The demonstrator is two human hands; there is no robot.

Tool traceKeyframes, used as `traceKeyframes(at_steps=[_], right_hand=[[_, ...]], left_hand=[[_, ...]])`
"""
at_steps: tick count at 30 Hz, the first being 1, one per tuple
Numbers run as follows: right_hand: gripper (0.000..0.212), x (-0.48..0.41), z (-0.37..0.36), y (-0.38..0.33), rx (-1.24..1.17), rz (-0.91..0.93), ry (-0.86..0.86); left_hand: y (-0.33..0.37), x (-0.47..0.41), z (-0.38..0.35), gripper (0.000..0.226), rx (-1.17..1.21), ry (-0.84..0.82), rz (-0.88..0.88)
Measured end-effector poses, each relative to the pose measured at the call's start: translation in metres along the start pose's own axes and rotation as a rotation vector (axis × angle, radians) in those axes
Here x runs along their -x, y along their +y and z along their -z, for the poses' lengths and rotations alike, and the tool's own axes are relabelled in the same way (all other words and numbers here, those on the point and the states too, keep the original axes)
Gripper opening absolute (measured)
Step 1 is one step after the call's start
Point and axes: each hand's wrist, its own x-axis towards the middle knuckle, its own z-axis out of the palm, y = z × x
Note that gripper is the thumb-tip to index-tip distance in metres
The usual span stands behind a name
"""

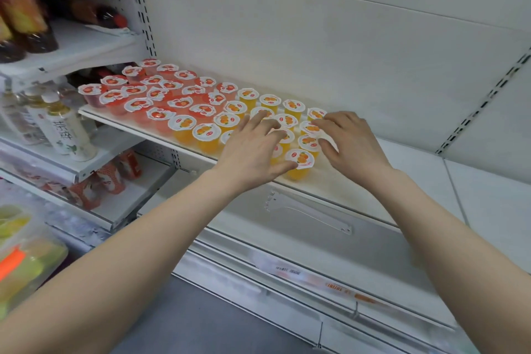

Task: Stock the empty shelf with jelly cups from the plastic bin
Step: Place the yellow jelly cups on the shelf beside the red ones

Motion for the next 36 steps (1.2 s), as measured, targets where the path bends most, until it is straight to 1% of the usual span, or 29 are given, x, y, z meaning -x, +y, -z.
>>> traceKeyframes(at_steps=[6,11,17,23,25,29,34,36], right_hand=[[0.041,-0.025,0.01,-0.048,-0.014,0.028,0.1],[0.043,-0.051,-0.004,-0.11,-0.019,0.117,0.114],[0.043,-0.084,-0.036,-0.205,-0.069,0.251,0.109],[0.047,-0.11,-0.07,-0.314,-0.155,0.361,0.028],[0.049,-0.116,-0.085,-0.35,-0.191,0.397,-0.006],[0.048,-0.123,-0.12,-0.413,-0.275,0.505,-0.077],[0.046,-0.136,-0.171,-0.483,-0.377,0.682,-0.15],[0.044,-0.142,-0.194,-0.508,-0.43,0.748,-0.173]], left_hand=[[-0.051,0.025,0.032,0.051,-0.016,0.16,-0.027],[-0.111,0.062,0.057,0.05,-0.093,0.209,0.004],[-0.194,0.129,0.084,0.051,-0.183,0.194,0.107],[-0.27,0.213,0.108,0.049,-0.233,0.17,0.24],[-0.294,0.245,0.113,0.049,-0.242,0.159,0.305],[-0.335,0.311,0.113,0.05,-0.239,0.11,0.498],[-0.373,0.391,0.097,0.047,-0.181,0.07,0.792],[-0.382,0.418,0.087,0.045,-0.178,0.059,0.882]])
